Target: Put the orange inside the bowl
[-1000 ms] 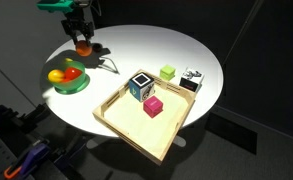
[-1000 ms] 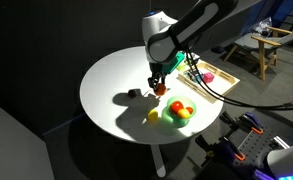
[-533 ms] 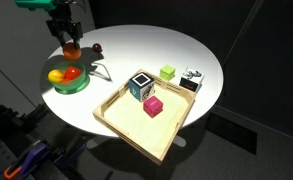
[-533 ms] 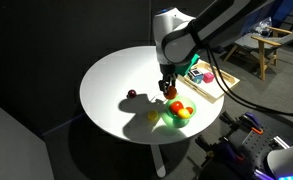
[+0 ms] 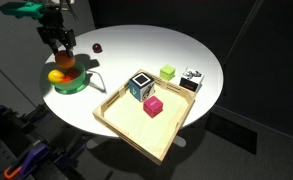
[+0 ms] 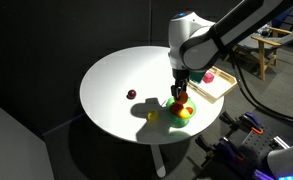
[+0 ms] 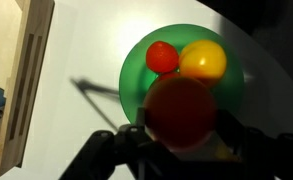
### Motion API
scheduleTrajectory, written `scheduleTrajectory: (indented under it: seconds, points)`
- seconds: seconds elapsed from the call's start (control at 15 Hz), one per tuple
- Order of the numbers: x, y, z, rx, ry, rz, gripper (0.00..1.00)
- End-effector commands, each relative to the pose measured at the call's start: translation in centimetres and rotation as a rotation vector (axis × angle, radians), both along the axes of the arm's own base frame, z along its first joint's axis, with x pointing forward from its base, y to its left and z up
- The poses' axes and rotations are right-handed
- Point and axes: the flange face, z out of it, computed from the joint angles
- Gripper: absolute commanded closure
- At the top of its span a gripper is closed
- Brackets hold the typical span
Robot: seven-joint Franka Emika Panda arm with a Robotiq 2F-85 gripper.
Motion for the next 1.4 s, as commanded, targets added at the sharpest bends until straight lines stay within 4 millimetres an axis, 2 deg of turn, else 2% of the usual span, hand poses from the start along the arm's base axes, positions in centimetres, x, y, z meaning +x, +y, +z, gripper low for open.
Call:
scheduleTrajectory:
  seconds: [0.0,0.53,0.6,0.67,0.73,0.87,1.0,1.33]
  points:
    - [-1.6,-1.6,0.0,-0.002,-0.02,-0.01,0.53]
    - [-2.8,-3.7,-2.4,0.005,-0.001,-0.035,0.53]
    - [-2.8,-3.8,-2.6,0.003,0.0,-0.032,0.47]
    - [-2.9,-3.8,-2.7,0.003,-0.001,-0.026,0.07]
    - [-2.9,-3.8,-2.8,0.002,-0.003,-0.023,0.08]
    - [-2.7,-3.7,-3.0,0.006,-0.002,-0.023,0.0]
    - [-2.6,-3.5,-2.9,0.01,0.0,-0.021,0.0]
    - [-2.2,-2.6,-1.0,0.017,-0.023,-0.029,0.0]
